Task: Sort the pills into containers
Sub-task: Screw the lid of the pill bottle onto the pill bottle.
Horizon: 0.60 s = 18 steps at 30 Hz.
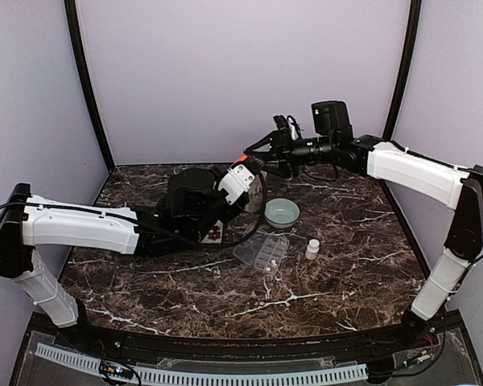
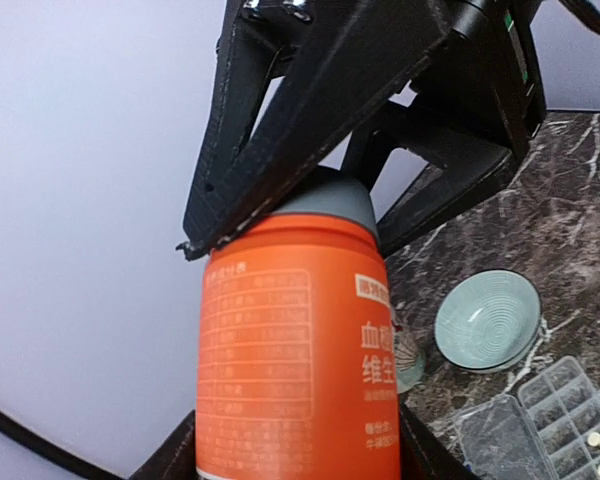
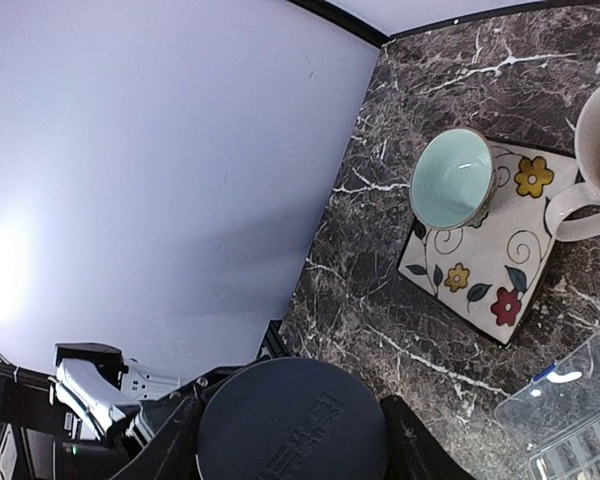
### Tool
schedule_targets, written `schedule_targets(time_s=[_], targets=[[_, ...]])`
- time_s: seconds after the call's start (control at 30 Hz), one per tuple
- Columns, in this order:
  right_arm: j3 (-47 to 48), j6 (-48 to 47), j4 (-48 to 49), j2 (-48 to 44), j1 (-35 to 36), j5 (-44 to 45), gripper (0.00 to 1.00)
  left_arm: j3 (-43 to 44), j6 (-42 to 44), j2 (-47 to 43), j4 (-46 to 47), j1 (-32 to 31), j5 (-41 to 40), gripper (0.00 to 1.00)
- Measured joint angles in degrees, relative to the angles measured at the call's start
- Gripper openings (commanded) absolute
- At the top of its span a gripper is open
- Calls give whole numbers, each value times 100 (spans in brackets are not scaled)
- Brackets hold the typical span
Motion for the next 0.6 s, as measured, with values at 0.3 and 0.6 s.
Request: schedule_targets(time_s=[0.3,0.6], targets=[[35,-155,-7,0,0,212,0,-24,1790,938,2321,-415,-1648,0],[221,-400,-313,-2,59,173,32,-317,1797,715,2511,-424,-1451,0]])
